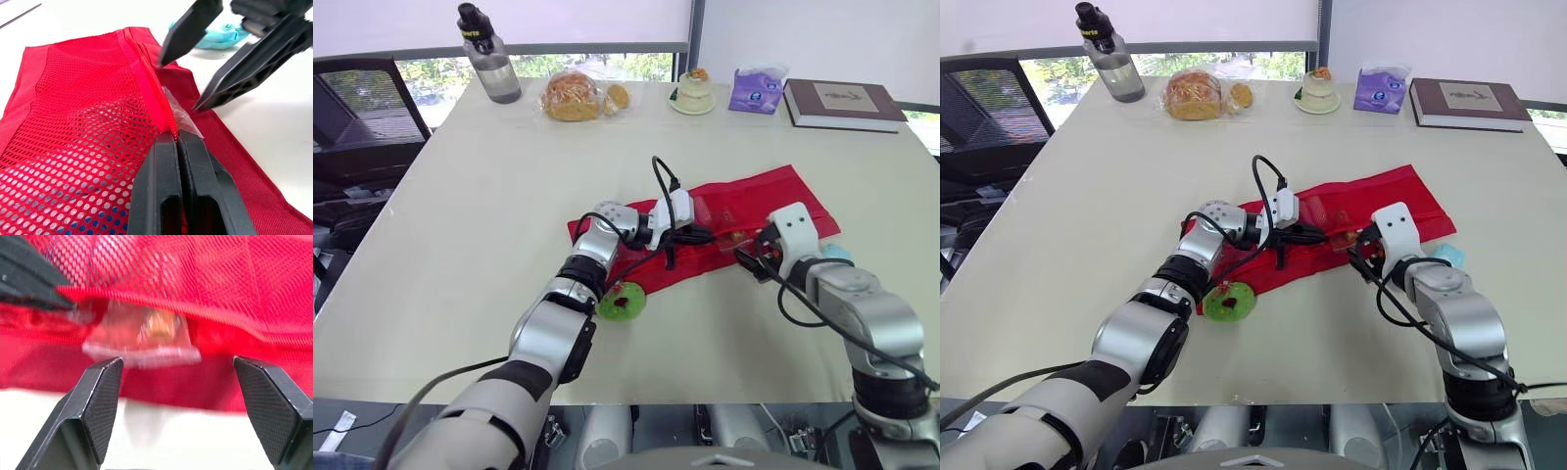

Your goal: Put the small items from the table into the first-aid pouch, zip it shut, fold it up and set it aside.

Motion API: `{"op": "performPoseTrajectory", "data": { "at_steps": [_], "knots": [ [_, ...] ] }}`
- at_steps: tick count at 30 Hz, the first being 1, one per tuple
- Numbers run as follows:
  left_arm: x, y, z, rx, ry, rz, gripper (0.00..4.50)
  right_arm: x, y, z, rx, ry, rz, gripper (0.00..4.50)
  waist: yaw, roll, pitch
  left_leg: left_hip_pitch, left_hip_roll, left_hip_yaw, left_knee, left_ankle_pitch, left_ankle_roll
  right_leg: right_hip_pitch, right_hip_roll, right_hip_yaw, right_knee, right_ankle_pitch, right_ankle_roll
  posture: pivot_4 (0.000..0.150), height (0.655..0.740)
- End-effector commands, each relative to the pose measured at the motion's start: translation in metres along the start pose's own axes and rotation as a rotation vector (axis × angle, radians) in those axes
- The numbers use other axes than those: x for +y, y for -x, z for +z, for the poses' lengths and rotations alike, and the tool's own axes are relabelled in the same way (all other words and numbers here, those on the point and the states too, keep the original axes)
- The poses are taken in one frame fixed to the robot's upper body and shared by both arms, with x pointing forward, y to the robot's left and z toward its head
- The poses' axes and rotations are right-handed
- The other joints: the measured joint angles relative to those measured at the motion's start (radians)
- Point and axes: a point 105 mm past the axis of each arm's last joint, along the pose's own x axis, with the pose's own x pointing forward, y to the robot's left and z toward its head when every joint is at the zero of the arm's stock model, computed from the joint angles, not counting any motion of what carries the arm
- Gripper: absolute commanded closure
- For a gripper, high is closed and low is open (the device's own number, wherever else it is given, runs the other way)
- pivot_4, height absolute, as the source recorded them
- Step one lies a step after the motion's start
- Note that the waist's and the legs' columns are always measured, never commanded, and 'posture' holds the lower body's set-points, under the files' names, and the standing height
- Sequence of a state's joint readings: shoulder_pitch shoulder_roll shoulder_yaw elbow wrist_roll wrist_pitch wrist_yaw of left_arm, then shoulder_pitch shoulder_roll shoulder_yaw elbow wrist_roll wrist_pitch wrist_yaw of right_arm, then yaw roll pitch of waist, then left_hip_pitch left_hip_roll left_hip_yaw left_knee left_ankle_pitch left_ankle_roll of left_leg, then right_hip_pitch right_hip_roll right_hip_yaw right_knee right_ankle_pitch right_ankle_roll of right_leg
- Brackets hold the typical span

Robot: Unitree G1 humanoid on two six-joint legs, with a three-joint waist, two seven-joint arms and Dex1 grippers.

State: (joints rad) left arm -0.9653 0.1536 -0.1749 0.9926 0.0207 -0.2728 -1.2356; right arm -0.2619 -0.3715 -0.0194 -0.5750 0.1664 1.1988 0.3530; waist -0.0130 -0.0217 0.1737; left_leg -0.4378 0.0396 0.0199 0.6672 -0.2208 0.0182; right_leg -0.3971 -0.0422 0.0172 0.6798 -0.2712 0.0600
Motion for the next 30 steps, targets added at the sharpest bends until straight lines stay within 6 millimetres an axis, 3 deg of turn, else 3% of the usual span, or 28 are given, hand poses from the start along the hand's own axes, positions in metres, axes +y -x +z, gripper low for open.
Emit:
{"op": "performPoseTrajectory", "data": {
  "at_steps": [1, 8, 9, 22, 26, 30],
  "knots": [
    [0.005, -0.001, 0.011, -0.024, -0.044, 0.005, 4.5, 0.0, 0.009, 0.008, -0.063, 0.026, -0.002, 1.25, 0.0, 0.0, 0.0, 0.0, 0.0, 0.0, 0.0, 0.0, 0.0, 0.0, 0.0, 0.0, 0.0, 0.0, 0.0, 0.15, 0.74],
    [0.003, -0.001, 0.011, -0.022, -0.044, -0.009, 4.5, 0.01, -0.006, 0.004, -0.097, 0.024, 0.02, 4.29, 0.0, 0.0, 0.0, 0.0, 0.0, 0.0, 0.0, 0.0, 0.0, 0.0, 0.0, 0.0, 0.0, 0.0, 0.0, 0.15, 0.74],
    [0.003, -0.001, 0.011, -0.021, -0.045, -0.011, 4.5, 0.01, -0.009, 0.005, -0.103, 0.023, 0.018, 4.4, 0.0, 0.0, 0.0, 0.0, 0.0, 0.0, 0.0, 0.0, 0.0, 0.0, 0.0, 0.0, 0.0, 0.0, 0.0, 0.15, 0.74],
    [0.0, -0.002, 0.015, -0.023, -0.065, -0.037, 4.5, 0.003, -0.053, 0.023, -0.252, 0.06, -0.057, 4.4, -0.001, 0.0, 0.0, 0.0, 0.0, 0.0, 0.0, 0.0, 0.0, 0.0, 0.0, 0.0, 0.0, 0.0, 0.0, 0.15, 0.74],
    [0.0, -0.002, 0.014, -0.019, -0.065, -0.041, 4.5, 0.013, -0.067, 0.037, -0.316, 0.054, -0.027, 4.4, -0.002, 0.0, 0.0, 0.0, 0.0, 0.0, 0.0, 0.0, 0.0, 0.0, 0.0, 0.0, 0.0, 0.0, 0.0, 0.15, 0.74],
    [-0.001, -0.003, 0.013, -0.02, -0.063, -0.042, 4.5, 0.023, -0.072, 0.038, -0.333, 0.046, 0.002, 4.4, -0.001, 0.0, 0.0, 0.0, 0.0, 0.0, -0.001, 0.0, 0.0, 0.0, 0.0, 0.0, 0.0, 0.0, 0.0, 0.15, 0.74]
  ]
}}
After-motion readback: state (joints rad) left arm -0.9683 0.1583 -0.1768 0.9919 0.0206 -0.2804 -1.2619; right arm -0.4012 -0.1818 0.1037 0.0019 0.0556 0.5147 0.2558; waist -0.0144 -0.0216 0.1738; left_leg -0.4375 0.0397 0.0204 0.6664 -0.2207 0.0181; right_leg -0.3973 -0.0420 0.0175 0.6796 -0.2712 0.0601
